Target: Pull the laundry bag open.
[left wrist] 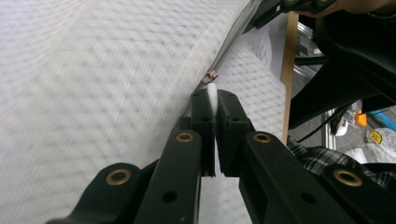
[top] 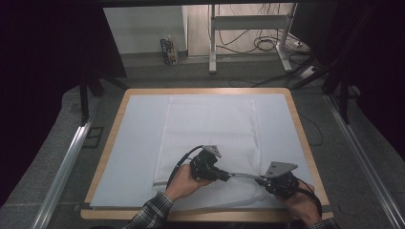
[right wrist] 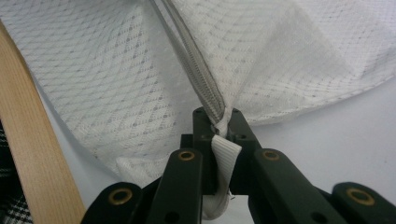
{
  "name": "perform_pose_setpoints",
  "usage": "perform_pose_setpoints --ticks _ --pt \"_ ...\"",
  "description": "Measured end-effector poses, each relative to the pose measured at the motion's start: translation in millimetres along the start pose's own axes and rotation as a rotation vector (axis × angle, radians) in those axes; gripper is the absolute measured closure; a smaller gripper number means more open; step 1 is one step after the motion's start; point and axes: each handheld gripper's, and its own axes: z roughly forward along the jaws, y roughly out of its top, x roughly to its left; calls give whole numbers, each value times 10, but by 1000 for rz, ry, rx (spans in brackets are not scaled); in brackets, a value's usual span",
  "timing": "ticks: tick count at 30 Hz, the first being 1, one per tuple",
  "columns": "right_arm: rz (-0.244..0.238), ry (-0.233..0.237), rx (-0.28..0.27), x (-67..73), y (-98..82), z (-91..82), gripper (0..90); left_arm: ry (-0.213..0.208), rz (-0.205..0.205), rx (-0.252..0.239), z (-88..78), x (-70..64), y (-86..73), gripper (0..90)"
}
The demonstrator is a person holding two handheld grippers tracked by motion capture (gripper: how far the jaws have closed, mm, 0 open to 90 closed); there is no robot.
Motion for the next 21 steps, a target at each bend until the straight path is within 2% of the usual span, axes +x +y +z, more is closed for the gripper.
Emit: perform_pose_setpoints --ticks 21 --pt "0 -2 5 2 1 3 844 36 -29 -20 -217 30 -217 874"
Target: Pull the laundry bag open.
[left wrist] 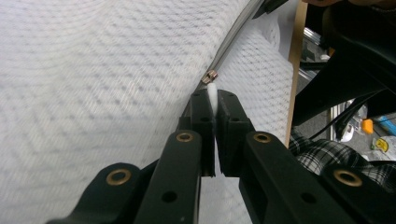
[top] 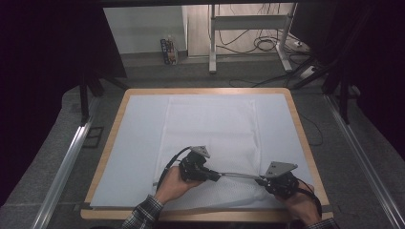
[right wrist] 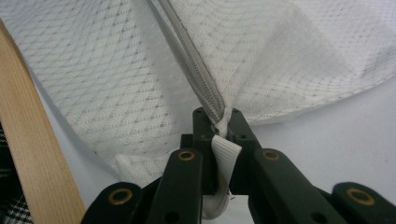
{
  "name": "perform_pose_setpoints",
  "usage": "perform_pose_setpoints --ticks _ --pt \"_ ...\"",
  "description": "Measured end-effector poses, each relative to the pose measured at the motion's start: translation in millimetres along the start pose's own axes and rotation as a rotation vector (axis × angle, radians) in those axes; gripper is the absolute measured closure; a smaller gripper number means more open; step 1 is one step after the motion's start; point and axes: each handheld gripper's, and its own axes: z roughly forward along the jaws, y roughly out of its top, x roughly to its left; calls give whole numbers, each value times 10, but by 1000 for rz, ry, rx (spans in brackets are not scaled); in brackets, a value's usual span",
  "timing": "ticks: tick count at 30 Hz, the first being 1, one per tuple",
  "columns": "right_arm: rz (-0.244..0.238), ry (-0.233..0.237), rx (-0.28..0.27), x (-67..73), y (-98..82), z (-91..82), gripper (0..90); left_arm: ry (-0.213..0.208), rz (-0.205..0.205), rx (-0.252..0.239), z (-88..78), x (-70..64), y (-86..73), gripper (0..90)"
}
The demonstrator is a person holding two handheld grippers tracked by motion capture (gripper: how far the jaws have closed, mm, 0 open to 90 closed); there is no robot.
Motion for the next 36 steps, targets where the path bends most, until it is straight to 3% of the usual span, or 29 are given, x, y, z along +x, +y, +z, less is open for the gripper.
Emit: perform_pose_setpoints --ticks 16,36 --pt "1 3 4 7 -2 8 844 8 -31 -22 -132 49 -160 875" --pt "3 -6 6 2 -5 2 844 57 -83 -41 -363 100 -414 875"
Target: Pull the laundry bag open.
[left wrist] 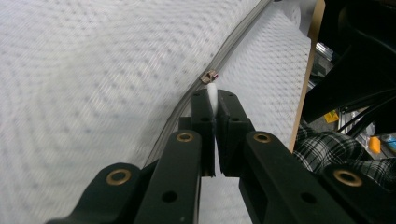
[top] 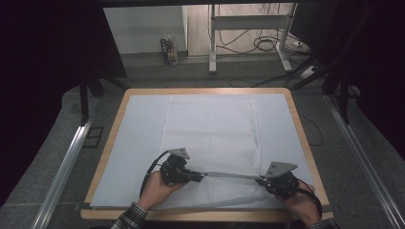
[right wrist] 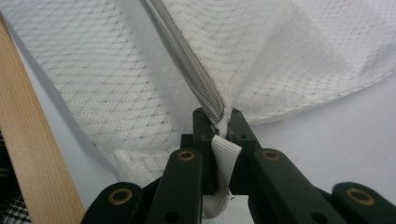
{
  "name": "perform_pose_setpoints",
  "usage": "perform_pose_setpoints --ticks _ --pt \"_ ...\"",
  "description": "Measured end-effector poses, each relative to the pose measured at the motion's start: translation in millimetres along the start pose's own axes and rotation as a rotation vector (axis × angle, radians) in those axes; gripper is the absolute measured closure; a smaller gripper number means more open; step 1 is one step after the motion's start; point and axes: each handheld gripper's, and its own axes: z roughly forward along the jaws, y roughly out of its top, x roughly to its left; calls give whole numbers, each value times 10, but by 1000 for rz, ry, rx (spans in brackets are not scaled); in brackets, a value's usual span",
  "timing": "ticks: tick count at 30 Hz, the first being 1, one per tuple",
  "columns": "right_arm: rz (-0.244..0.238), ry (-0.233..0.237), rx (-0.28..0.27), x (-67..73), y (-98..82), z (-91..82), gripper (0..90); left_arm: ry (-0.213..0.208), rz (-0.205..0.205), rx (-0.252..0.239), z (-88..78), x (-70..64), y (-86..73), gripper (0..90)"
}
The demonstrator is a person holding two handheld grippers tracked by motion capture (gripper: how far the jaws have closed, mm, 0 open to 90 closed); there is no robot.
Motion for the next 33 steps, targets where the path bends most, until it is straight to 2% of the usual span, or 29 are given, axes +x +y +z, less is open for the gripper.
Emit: perform_pose_setpoints --ticks 8,25,33 --pt "-2 -1 -1 0 1 -5 844 20 -6 -4 -100 20 -87 875" --pt "-7 -2 1 8 4 -5 844 68 -49 -35 -349 43 -302 875" --pt "-6 -3 2 15 10 -2 844 76 -72 -59 -485 76 -433 875"
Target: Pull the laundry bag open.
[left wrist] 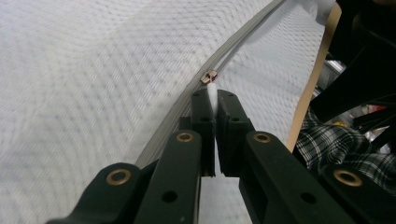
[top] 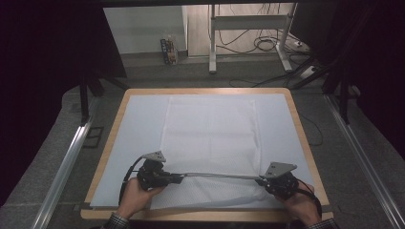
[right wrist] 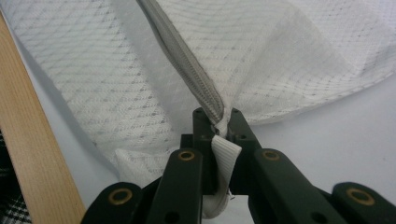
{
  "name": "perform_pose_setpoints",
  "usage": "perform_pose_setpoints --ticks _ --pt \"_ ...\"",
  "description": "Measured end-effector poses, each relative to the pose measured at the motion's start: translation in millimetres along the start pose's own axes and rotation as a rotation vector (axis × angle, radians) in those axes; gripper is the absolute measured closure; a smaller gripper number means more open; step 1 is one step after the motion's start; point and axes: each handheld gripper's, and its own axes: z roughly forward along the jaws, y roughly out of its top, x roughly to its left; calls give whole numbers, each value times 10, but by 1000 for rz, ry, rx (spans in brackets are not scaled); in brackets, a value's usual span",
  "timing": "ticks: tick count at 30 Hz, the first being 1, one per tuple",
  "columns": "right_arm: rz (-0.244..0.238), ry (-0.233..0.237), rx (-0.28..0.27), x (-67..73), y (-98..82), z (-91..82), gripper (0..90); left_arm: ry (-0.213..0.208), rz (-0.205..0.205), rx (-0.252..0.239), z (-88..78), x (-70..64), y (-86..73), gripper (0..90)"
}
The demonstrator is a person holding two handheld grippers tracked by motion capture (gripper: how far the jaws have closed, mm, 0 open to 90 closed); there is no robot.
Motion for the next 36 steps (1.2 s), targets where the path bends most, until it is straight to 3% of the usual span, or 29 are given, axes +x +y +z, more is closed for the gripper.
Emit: perform_pose_setpoints --ticks 17,36 --pt "-4 -5 2 -4 -1 -2 844 57 -83 -17 -254 131 -310 875" --pt "-1 -2 1 8 3 -12 844 102 -138 -28 -476 241 -539 874"
